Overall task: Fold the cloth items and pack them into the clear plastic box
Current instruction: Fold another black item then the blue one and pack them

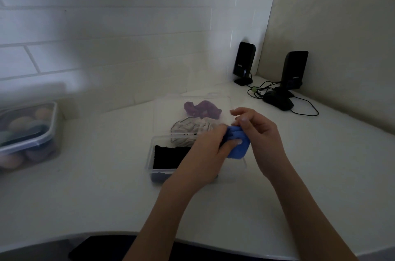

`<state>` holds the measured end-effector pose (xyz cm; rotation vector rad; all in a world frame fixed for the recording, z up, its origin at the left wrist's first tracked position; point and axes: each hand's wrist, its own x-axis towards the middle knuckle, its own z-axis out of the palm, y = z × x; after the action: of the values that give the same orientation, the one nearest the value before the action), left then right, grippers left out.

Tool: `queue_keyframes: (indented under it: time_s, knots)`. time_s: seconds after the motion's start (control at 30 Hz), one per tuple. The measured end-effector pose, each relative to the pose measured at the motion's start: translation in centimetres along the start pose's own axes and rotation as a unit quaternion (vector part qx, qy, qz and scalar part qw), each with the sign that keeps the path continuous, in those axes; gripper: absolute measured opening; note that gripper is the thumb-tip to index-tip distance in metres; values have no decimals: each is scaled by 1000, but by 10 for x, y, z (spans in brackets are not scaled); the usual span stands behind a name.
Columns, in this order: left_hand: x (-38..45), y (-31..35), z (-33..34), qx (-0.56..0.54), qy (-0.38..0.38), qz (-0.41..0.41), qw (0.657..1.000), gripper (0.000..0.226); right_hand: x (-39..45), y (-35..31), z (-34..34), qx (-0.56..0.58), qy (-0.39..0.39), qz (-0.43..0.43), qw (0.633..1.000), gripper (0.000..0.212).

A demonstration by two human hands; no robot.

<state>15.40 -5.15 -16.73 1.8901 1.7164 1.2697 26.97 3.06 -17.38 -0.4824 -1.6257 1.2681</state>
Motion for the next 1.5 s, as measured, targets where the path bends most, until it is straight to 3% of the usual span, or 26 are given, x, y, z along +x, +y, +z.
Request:
queue_keyframes:
  time_s: [0.17, 0.27, 0.33, 0.43, 0.57, 0.67, 0.83, 1.0, 1.1, 1.27, 1.4, 1.5]
  knots:
    - [2, -4, 0, -51, 36, -19, 998, 22, -1, 3, -1, -30, -40, -4, 999, 18]
    - [2, -4, -1, -96, 59, -33, 993, 25, 0, 7, 2, -49, -36, 6, 998, 31]
    - [3, -3, 0, -104, 54, -46, 992, 26, 1, 8, 2, -57, -36, 7, 998, 28]
    - [3, -5, 1, -77, 52, -54, 994, 16, 1, 9, 2, -75, -39, -1, 996, 13]
    - [2, -7, 0, -2, 67, -16, 998, 20, 0, 6, 2, -68, -45, -2, 997, 15]
    - [6, -11, -4, -12, 71, -17, 997, 21, 1, 8, 2, -79, -39, -1, 996, 15]
    - [11, -24, -14, 53, 36, -45, 997, 24, 3, 15, 1, -188, -43, -11, 981, 16]
    - [11, -30, -19, 71, -23, -97, 992, 17, 1, 15, -4, -321, -113, 14, 940, 6]
    - [12, -30, -20, 113, -63, -120, 984, 15, 3, 10, -5, -426, -154, 50, 890, 10]
    - [15, -24, -19, 193, -84, -78, 974, 10, 7, -6, 4, -557, -185, 77, 806, 3]
    - [11, -26, -22, 170, -65, -79, 980, 4, 4, -20, 9, -592, -196, 76, 778, 13]
    - [8, -29, -33, 196, -68, -86, 974, 13, 3, -36, 8, -598, -211, 98, 767, 21]
